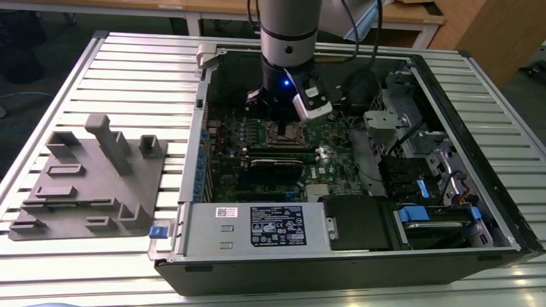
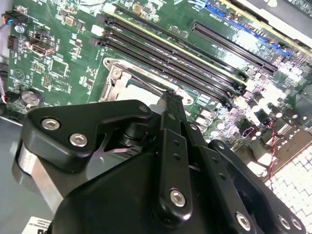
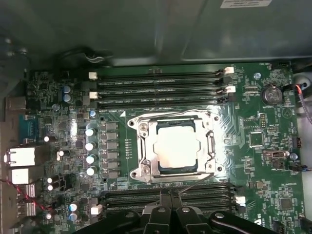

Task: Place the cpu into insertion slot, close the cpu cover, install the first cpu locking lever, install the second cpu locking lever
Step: 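Install the second cpu locking lever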

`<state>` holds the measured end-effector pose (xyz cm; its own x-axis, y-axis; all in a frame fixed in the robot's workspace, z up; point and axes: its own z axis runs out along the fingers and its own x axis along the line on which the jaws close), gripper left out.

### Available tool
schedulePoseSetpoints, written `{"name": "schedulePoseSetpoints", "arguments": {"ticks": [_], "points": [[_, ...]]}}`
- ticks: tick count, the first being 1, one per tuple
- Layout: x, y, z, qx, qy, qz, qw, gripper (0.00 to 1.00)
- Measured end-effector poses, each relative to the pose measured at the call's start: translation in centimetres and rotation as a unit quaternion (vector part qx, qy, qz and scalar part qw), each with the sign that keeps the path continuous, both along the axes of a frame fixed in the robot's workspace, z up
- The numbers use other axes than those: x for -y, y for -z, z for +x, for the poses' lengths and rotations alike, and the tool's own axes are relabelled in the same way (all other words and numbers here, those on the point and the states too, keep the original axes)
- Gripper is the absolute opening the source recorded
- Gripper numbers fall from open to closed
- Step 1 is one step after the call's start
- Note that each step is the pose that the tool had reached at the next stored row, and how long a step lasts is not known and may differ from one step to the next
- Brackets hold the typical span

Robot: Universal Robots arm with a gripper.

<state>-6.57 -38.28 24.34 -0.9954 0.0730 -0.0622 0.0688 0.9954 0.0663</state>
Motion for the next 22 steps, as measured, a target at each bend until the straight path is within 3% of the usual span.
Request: {"name": "schedulePoseSetpoints", "arguments": {"ticks": [7, 22], "points": [[0.00, 0.33, -0.70, 0.0000, -0.003, 0.0000, 1.00000, 0.11], [0.00, 0.68, -0.73, 0.0000, -0.006, -0.0016, 0.99998, 0.11]]}}
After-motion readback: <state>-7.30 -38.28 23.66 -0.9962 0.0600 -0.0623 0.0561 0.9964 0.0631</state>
